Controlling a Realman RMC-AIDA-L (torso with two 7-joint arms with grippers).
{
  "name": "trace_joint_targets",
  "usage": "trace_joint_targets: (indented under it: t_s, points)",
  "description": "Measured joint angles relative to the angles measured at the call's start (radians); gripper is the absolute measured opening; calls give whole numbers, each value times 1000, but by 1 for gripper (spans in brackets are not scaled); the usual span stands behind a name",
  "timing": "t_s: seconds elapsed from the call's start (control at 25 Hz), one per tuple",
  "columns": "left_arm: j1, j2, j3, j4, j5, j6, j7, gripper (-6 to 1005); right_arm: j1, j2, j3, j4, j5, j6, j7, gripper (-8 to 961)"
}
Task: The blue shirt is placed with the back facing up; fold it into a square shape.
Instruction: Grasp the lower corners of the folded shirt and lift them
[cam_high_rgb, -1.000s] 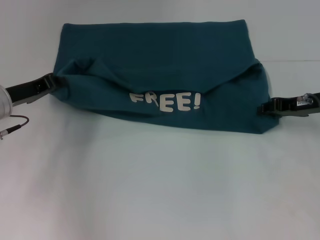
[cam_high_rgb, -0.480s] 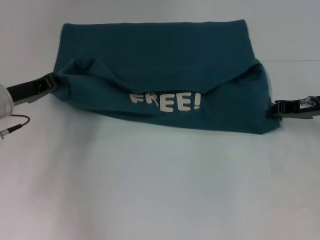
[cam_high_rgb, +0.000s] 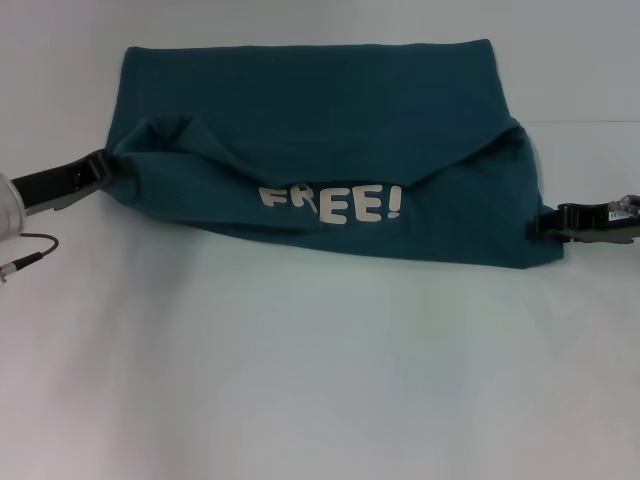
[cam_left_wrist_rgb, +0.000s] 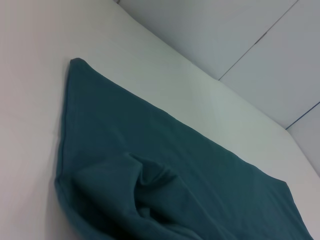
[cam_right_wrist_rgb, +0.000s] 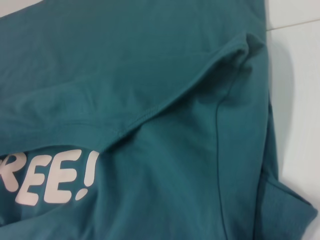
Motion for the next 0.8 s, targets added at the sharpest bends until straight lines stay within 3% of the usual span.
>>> trace_joint_targets:
  t_s: [0.12, 0.8]
  points:
    - [1, 0, 0, -1, 0, 0, 0, 15, -2, -1, 0, -8, 0, -3, 3, 479]
    - [6, 0, -13, -3, 0, 7, 0, 14, -18, -2, -9, -59, -24, -38, 15, 519]
